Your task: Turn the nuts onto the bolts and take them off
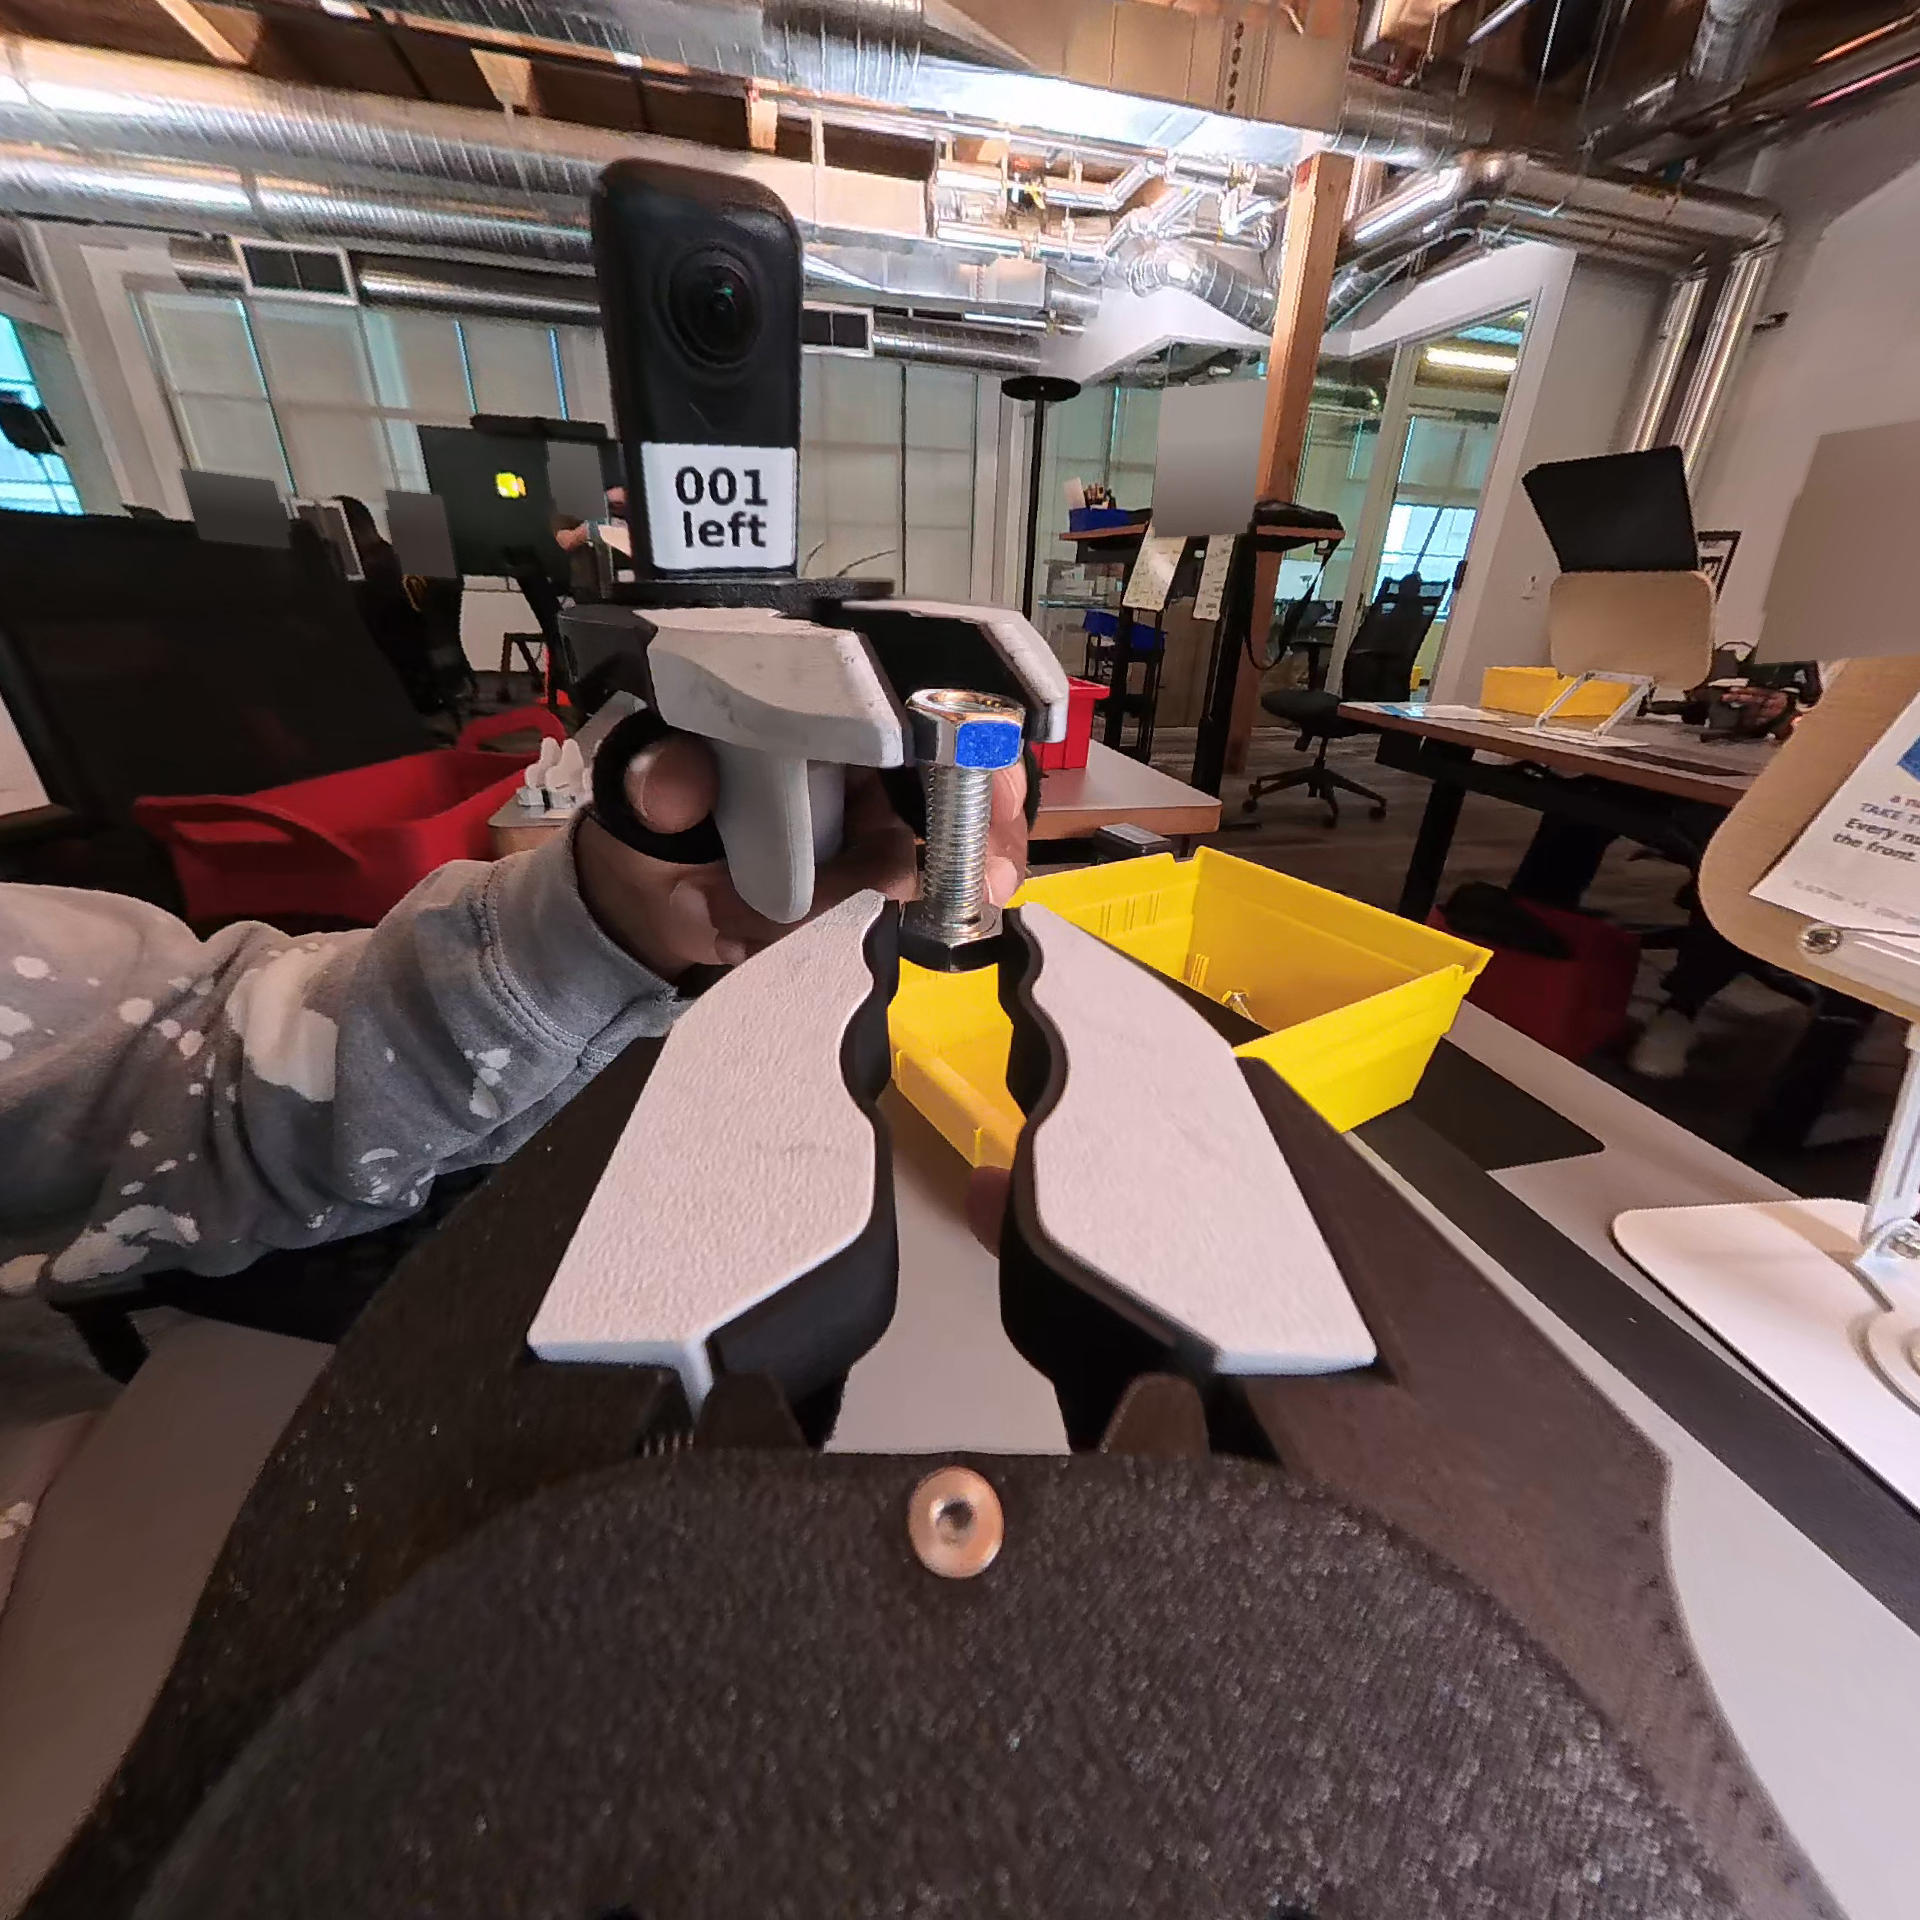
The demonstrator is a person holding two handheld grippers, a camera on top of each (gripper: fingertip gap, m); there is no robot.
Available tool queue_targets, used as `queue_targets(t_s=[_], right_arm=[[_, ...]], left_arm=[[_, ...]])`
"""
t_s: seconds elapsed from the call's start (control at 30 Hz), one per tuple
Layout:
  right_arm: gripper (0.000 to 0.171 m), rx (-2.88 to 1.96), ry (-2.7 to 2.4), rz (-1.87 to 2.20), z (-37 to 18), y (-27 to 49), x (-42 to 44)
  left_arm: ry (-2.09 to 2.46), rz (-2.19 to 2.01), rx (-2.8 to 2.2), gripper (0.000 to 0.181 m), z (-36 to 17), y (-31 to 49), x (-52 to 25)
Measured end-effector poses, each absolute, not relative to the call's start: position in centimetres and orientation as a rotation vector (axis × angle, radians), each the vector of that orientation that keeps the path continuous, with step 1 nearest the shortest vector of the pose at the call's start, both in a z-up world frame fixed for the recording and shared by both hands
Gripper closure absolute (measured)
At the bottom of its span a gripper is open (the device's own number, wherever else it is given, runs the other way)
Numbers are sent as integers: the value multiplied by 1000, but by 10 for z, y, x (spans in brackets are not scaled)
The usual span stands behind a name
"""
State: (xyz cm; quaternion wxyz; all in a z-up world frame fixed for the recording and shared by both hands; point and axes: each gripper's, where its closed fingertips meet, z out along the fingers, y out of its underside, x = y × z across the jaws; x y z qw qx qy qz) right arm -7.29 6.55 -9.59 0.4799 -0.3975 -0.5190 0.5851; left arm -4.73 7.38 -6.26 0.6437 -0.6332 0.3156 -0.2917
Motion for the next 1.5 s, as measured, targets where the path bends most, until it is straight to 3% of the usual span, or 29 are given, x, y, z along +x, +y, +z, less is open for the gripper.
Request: queue_targets(t_s=[0.17, 0.27, 0.53, 0.67, 0.7, 0.77, 0.97, 1.2, 1.5], right_arm=[[153, -915, -1270, 1494, -90, 60, -68], [153, -879, -1242, 1552, -84, 60, -62], [153, -1023, -1218, 1450, -101, 80, -74], [153, -1004, -1242, 1434, -101, 78, -73], [153, -988, -1235, 1448, -99, 78, -71], [153, -958, -1222, 1477, -94, 78, -67], [153, -1038, -1223, 1396, -103, 88, -73], [153, -948, -1212, 1468, -93, 80, -66], [152, -1035, -1226, 1392, -105, 88, -73]], left_arm=[[711, -741, -1391, 154, -56, 70, -52], [587, -692, -1415, 164, -55, 84, -78], [660, -672, -1433, 148, -64, 83, -57], [622, -705, -1446, 148, -67, 88, -63], [593, -680, -1456, 158, -67, 91, -70], [577, -580, -1471, 160, -71, 98, -82], [639, -673, -1455, 146, -71, 89, -59], [555, -613, -1474, 159, -70, 99, -79], [617, -657, -1461, 148, -72, 92, -58]])
